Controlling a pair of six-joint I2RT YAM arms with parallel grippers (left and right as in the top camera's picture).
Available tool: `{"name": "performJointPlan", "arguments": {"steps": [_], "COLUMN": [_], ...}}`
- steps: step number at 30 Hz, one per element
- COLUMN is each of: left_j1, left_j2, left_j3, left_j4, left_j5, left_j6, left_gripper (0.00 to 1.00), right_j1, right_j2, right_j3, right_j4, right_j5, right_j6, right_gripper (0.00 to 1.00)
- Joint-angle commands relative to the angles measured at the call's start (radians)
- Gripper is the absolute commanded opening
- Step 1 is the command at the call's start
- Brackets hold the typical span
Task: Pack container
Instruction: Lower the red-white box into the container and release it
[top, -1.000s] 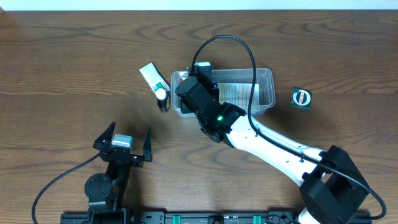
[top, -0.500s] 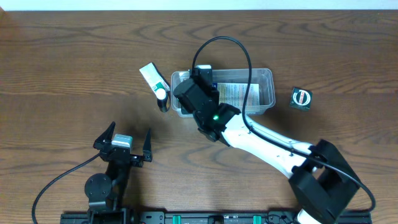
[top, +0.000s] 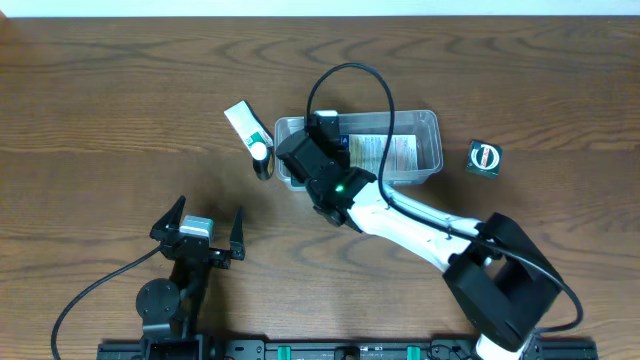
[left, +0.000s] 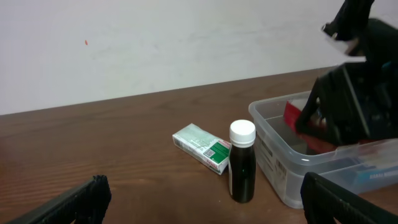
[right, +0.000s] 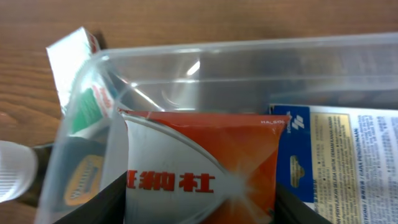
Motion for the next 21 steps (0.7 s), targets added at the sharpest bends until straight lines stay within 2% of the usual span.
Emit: {"name": "performJointPlan", "arguments": {"steps": [1, 5, 8, 10, 21], "left_j1": [0.005, 0.005, 0.005, 0.005, 0.005], "left_j2": [-0.001, -0.001, -0.001, -0.001, -0.001], "left_j3": [-0.018, -0.018, -0.018, -0.018, -0.018], "left_j4": [-0.033, -0.033, -0.033, -0.033, -0.033], "left_j5": [0.013, 0.013, 0.013, 0.013, 0.013], "left_j6": [0.006, 0.006, 0.006, 0.006, 0.006], "left_gripper": [0.98, 0.98, 0.98, 0.98, 0.98], "right_j1": [-0.005, -0.005, -0.005, -0.005, -0.012], "right_j2": [0.006, 0.006, 0.006, 0.006, 0.006], "right_j3": [0.003, 0.003, 0.003, 0.003, 0.003], "right_j4": [0.012, 0.012, 0.014, 0.014, 0.021], "right_j5": [0.018, 0.018, 0.018, 0.018, 0.018], "right_j6": [0.021, 0.021, 0.021, 0.021, 0.017], "right_gripper": [0.53, 0.57, 0.71, 0.75, 0.75]}}
